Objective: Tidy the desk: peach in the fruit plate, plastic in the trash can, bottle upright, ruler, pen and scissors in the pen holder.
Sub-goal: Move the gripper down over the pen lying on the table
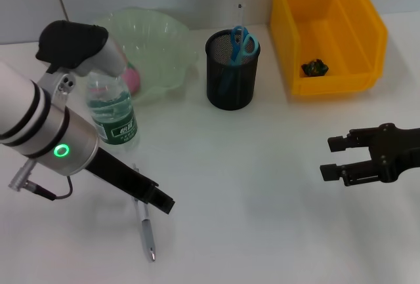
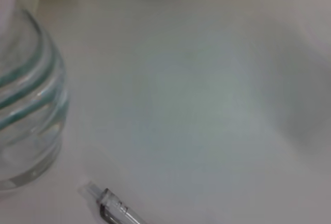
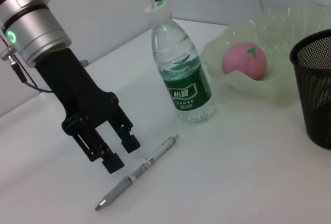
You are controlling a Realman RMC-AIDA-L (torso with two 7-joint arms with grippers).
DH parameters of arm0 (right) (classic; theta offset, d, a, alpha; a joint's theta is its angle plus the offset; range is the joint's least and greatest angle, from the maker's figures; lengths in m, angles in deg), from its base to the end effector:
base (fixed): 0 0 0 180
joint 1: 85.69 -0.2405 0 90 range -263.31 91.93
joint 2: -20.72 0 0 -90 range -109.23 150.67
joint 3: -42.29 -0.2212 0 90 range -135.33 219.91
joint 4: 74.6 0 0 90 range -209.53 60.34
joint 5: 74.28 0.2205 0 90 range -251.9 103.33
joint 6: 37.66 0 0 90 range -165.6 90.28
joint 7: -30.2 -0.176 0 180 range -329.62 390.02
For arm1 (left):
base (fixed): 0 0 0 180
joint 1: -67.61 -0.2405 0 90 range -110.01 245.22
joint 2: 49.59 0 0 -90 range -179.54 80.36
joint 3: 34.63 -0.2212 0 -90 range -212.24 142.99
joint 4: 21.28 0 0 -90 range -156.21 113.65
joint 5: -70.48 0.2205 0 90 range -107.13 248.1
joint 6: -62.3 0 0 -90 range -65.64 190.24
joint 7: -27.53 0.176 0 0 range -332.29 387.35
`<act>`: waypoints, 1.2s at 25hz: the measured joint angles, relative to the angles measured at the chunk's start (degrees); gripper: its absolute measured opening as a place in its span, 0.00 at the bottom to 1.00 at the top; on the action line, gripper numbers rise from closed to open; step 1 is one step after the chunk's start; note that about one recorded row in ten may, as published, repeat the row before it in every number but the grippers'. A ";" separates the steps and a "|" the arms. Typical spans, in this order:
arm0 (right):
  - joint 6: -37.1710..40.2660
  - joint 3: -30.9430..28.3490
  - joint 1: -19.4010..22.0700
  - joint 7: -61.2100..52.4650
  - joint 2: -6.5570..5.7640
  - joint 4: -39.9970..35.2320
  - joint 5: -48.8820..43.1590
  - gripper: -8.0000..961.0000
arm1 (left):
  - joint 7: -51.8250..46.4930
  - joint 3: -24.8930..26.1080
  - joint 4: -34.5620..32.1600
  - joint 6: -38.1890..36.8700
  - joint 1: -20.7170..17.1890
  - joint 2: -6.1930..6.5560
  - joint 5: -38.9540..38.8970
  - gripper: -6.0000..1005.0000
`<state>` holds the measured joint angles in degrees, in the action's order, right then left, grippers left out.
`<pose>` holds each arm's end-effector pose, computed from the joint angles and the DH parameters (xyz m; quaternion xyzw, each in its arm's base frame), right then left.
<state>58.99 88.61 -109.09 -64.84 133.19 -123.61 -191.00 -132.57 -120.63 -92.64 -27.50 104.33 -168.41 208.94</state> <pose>0.2623 0.3094 0.0423 -0.9407 0.2877 0.1516 0.0963 -0.1474 0.3285 -0.0521 -0.8895 -0.4208 0.1553 0.0876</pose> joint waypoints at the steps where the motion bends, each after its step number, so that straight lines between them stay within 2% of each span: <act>1: -0.12 0.00 0.00 0.11 0.00 -0.02 -0.01 0.82 | -0.31 -0.67 0.09 0.48 0.03 0.00 0.22 0.61; 11: -0.78 0.00 -0.68 0.40 -0.10 -0.12 -0.97 0.82 | -1.12 -1.98 0.09 1.72 -0.29 -0.06 2.06 0.61; 15: -0.78 0.00 -0.68 0.40 -0.09 -0.06 -0.97 0.82 | 1.89 -1.90 -2.36 1.11 -0.91 0.10 1.90 0.61; 16: -0.89 0.00 -0.67 0.38 -0.07 0.14 -0.97 0.82 | 11.21 -1.21 -7.23 -0.42 -1.86 0.30 0.61 0.61; 17: -1.13 0.00 -0.67 0.26 -0.05 0.38 -0.97 0.82 | 11.21 -1.21 -7.23 -0.42 -1.86 0.30 0.61 0.61; 19: -2.27 0.00 -0.75 -0.90 -0.03 1.04 -0.97 0.82 | 26.56 -1.10 -10.39 -2.04 -1.64 0.33 -2.04 0.60; 20: -2.27 0.00 -0.75 -0.90 -0.03 1.04 -0.97 0.82 | 26.56 -1.10 -10.39 -2.04 -1.64 0.33 -2.04 0.60; 21: -2.50 -0.03 -0.77 -1.67 -0.03 1.10 -0.97 0.82 | 39.29 -0.99 -10.72 -2.64 0.08 0.22 -3.61 0.60; 25: -2.27 -0.65 -0.43 -3.31 -0.09 1.23 -0.94 0.82 | 56.36 -0.75 -10.10 -3.31 2.96 0.11 -5.55 0.60; 29: -0.52 -2.58 -0.18 -3.68 -0.09 1.32 -0.76 0.82 | 62.35 -1.28 -11.20 -4.93 4.48 0.05 -5.38 0.60; 30: 0.13 -2.97 -0.18 -3.80 -0.09 1.28 -0.78 0.82 | 66.85 -2.18 -12.21 -6.92 6.42 -0.03 -5.11 0.60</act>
<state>59.13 85.64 -109.27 -68.64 133.10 -122.33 -191.78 -65.73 -122.81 -104.85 -34.42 110.74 -168.44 203.84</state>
